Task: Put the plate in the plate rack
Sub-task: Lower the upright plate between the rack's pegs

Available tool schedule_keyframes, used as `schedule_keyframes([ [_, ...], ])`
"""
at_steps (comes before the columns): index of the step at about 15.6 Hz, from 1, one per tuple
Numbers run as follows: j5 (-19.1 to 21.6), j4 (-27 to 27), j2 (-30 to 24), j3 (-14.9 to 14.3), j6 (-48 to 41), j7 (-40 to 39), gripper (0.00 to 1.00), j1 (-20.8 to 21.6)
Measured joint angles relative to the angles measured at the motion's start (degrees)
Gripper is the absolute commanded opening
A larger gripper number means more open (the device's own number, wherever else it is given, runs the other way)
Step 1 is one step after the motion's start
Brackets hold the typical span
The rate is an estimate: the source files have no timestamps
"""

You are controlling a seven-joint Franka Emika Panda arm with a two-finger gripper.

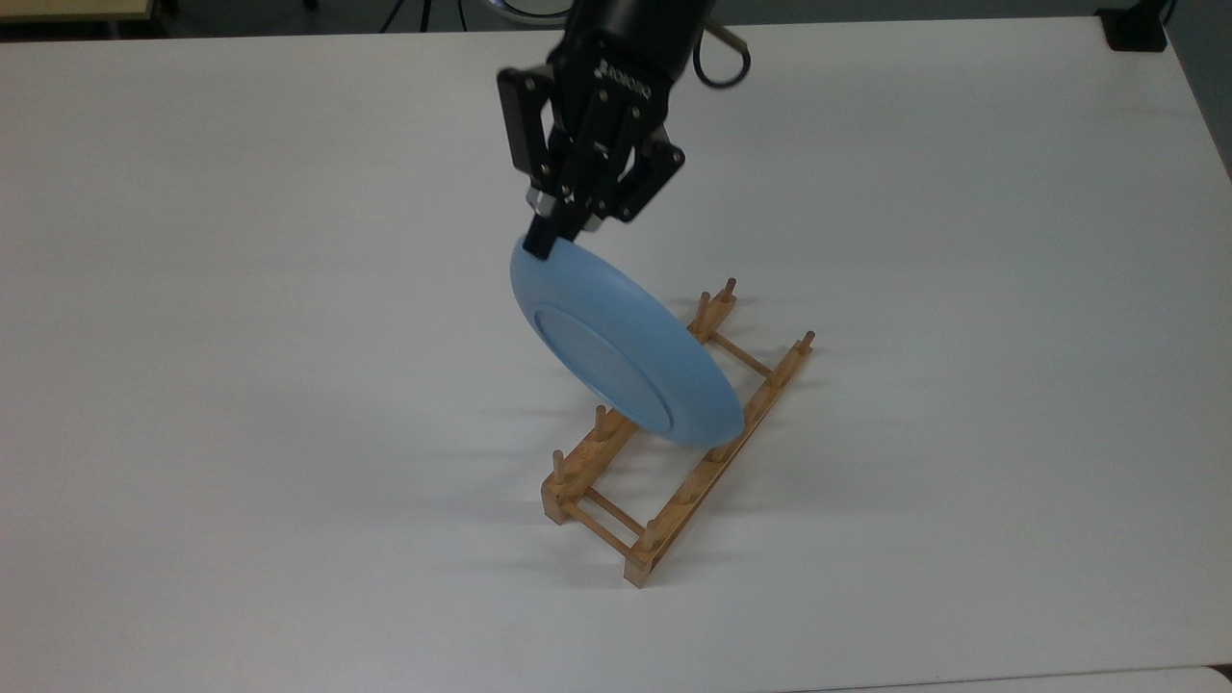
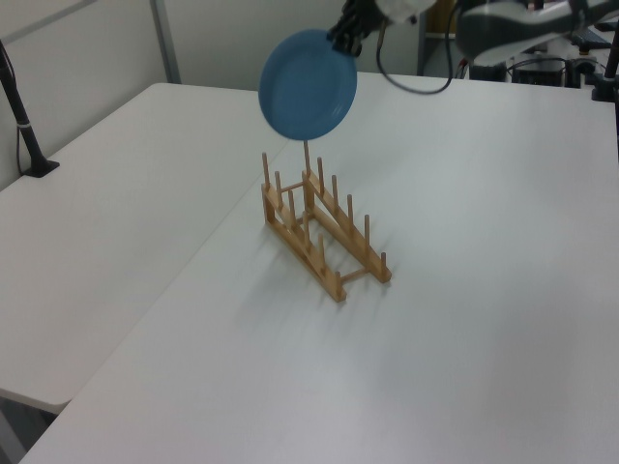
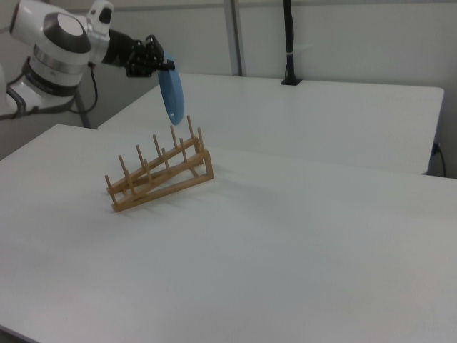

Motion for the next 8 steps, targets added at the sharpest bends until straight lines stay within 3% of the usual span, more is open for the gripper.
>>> schedule_keyframes([
  [2,-2.8,-0.4,1.4,0.4,0.0,2.5,0.0,0.2],
  [8,-3.3,-1.2,2.3,1.5,0.1,2.9,0.0,0.5],
])
